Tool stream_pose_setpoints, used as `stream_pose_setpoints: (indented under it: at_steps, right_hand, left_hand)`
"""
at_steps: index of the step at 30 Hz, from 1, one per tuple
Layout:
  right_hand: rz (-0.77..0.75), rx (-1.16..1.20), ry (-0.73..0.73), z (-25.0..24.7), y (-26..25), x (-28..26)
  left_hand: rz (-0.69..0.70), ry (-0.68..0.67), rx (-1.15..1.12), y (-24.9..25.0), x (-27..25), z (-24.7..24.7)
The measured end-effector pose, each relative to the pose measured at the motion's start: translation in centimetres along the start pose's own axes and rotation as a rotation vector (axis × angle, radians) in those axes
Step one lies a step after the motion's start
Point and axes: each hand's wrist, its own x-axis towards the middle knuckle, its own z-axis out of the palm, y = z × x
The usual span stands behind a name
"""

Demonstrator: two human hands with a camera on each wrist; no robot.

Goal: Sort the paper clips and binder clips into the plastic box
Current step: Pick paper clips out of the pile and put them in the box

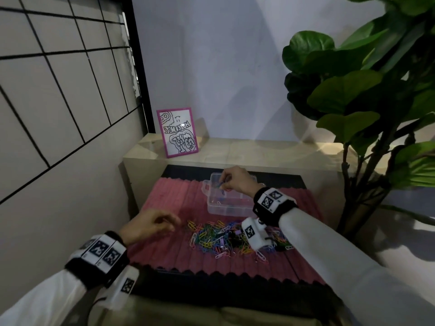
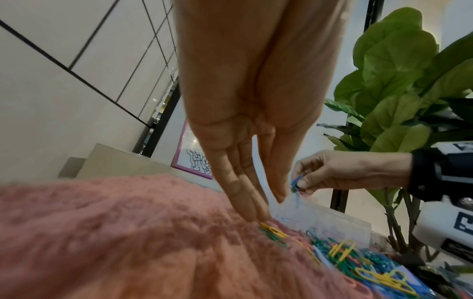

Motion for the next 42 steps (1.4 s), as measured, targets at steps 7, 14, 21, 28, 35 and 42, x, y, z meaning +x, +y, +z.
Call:
stream_pose_setpoints:
  at_steps: [7,14,21,28,35,42]
  right_hand:
    - [-0.08,-0.161,-0.032,0.5,-0.4,-0.2]
    - [-0.213,-0.19,0.052,-0.7,-1.4,-2.0]
    - [-0.267,-0.371,-0.231,1.6,-0.4,-6.4]
    - [-0.26,-0.474,-0.26,5.5,-0.8,-6.5]
    - [-0.193,-0.392,-0.181,4.8,-0.5,-6.3]
    - [-0.076,-0.031,-0.039,1.4,-0.1,-6.1]
  left_hand:
    - [-0.016,-0.076,0.202,1.8,3.0,2.1]
    - [-0.025,-0.13,0.266,2.7,4.7,3.1]
    - [0.031,-0.192,0.315,3.3,5.4,4.1]
    - [-0.02,-0.136,0.221,3.4,6.3,4.7]
    - [-0.017,-0.063,0.05,2.3,5.3,2.4]
    - [0.055,-0.015,-0.072,3.6,5.4,0.5]
